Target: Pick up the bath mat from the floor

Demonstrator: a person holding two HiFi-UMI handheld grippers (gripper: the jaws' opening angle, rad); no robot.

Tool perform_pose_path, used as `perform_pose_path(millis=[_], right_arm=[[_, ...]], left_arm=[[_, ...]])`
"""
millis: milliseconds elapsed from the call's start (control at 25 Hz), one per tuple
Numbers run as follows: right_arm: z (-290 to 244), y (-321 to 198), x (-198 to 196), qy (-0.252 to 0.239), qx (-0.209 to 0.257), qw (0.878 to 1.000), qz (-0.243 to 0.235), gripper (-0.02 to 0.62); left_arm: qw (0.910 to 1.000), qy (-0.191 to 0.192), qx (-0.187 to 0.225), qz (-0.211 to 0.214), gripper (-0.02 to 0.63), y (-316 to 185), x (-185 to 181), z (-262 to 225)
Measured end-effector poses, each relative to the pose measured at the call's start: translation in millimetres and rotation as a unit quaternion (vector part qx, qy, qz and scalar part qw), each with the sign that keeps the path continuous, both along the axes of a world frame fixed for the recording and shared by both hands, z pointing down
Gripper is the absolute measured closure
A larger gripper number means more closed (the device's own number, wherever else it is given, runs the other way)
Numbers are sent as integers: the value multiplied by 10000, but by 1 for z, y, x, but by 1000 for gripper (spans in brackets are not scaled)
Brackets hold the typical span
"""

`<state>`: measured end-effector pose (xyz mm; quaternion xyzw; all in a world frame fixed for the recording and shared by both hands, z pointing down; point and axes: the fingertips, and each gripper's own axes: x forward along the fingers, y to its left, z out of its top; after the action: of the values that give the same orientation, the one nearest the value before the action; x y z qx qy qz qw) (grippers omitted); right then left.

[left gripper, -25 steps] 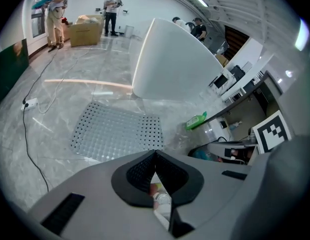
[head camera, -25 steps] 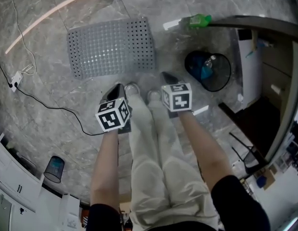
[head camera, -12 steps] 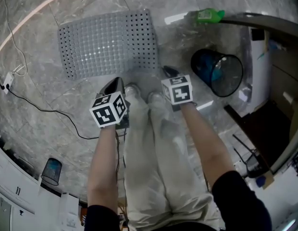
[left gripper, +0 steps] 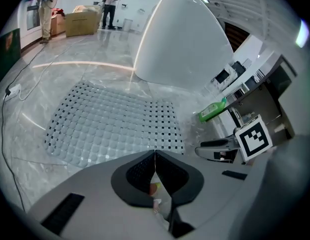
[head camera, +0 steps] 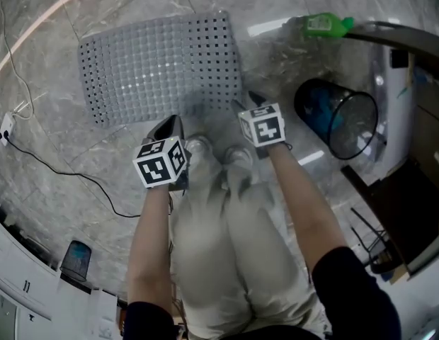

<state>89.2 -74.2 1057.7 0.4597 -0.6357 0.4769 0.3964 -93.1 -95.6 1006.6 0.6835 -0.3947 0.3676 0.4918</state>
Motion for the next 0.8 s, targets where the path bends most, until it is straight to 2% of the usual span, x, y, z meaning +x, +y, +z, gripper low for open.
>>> perform_pose_path(millis=[400,640,800], right_arm=[[64,0,5,63,-85,9999,-53,344],[88,-2,8,32,-155,9998,116,321],[99,-5,7,-10,-186,9998,63,319]], left_arm=[[10000,-10,-88,-45,604,4,-6,58],[9999,-28,-87,52,604,2,-8,77],[9999,-36,-95,73,604,-2,-7,86]])
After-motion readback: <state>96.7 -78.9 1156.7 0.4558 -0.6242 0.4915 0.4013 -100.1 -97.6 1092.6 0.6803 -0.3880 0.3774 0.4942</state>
